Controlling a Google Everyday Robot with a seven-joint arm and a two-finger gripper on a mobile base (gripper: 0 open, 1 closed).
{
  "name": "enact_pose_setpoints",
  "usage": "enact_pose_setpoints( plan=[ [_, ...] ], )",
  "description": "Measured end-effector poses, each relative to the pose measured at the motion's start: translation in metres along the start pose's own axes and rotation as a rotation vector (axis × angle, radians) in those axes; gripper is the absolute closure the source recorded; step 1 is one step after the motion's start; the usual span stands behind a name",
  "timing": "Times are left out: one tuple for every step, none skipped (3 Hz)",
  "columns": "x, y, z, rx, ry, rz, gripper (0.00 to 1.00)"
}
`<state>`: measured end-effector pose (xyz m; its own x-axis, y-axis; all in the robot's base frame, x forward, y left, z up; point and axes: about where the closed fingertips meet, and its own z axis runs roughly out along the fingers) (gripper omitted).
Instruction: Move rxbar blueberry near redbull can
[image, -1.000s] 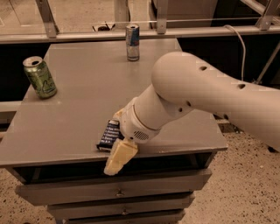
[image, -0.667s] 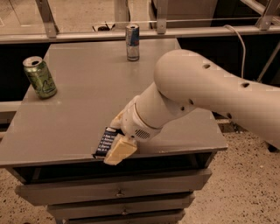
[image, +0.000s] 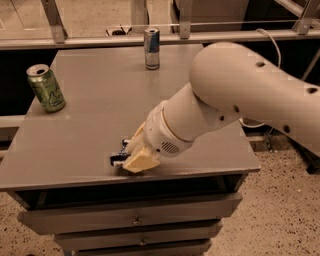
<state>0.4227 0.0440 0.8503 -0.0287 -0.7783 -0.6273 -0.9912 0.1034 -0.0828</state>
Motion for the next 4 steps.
enact_pose_setpoints(
  plan=[
    [-0.004, -0.005, -0.014, 0.023, -0.011, -0.005, 1.00],
    [-0.015, -0.026, -0.042, 0.086, -0.021, -0.038, 1.00],
    [-0.022, -0.057, -0.086, 0.188, -0.024, -0.068, 1.00],
    [-0.031, -0.066, -0.103, 0.226, -0.036, -0.081, 1.00]
  ],
)
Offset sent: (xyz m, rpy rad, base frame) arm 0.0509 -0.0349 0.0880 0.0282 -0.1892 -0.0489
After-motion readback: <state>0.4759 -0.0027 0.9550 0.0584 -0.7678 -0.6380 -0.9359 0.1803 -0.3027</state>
